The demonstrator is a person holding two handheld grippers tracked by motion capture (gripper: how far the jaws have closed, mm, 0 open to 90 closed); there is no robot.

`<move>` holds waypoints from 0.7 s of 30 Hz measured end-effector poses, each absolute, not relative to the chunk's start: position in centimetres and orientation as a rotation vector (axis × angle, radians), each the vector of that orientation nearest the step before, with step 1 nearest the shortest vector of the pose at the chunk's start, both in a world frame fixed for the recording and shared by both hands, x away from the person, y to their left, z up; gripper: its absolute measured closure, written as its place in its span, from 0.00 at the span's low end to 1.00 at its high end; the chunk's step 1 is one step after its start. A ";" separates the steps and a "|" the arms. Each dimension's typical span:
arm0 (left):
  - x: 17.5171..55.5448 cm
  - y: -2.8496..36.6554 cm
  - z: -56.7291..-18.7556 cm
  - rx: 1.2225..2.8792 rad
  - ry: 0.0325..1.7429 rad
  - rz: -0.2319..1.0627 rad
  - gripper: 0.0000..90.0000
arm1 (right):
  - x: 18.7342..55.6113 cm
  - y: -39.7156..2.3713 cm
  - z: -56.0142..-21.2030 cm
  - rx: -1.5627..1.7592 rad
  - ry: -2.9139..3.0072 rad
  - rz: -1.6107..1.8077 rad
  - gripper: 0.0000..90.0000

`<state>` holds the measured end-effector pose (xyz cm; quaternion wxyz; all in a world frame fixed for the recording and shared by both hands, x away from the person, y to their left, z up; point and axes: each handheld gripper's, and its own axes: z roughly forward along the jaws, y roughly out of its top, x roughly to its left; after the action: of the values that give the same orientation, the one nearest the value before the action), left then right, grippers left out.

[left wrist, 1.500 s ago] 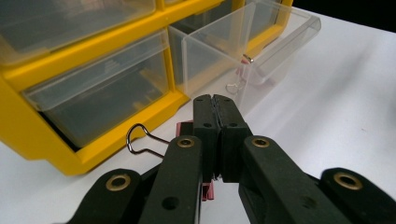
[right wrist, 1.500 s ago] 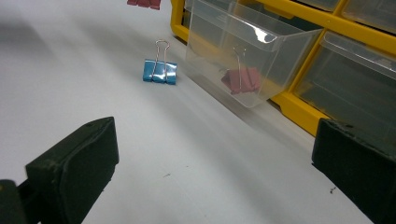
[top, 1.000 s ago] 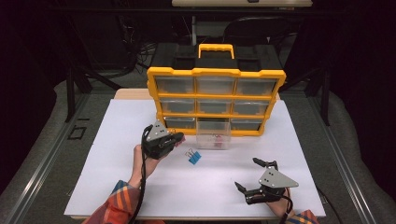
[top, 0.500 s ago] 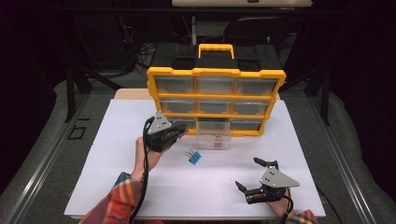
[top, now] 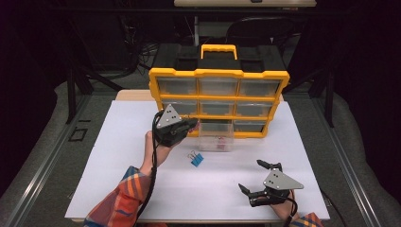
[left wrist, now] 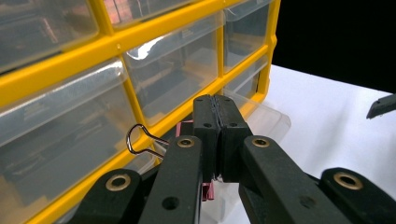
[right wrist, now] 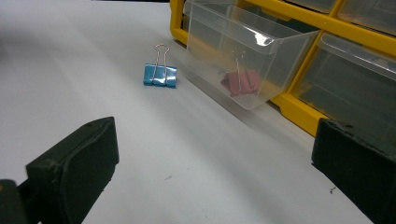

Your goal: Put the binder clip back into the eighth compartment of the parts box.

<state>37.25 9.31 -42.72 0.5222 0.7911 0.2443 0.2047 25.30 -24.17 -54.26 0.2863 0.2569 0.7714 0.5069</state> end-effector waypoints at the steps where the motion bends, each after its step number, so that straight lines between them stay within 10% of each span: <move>1: 37.3 9.2 -42.7 1.894 0.581 0.488 0.98 | 25.3 -24.2 -54.2 0.686 2.061 1.355 0.00; 21: 38.5 5.6 -43.0 1.954 0.517 0.470 0.98 | 25.4 -24.2 -54.4 0.703 2.073 1.356 0.00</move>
<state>38.51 5.56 -43.04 0.5084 0.8108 0.2147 0.1950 25.43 -24.20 -54.38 0.2796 0.2621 0.7730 0.5056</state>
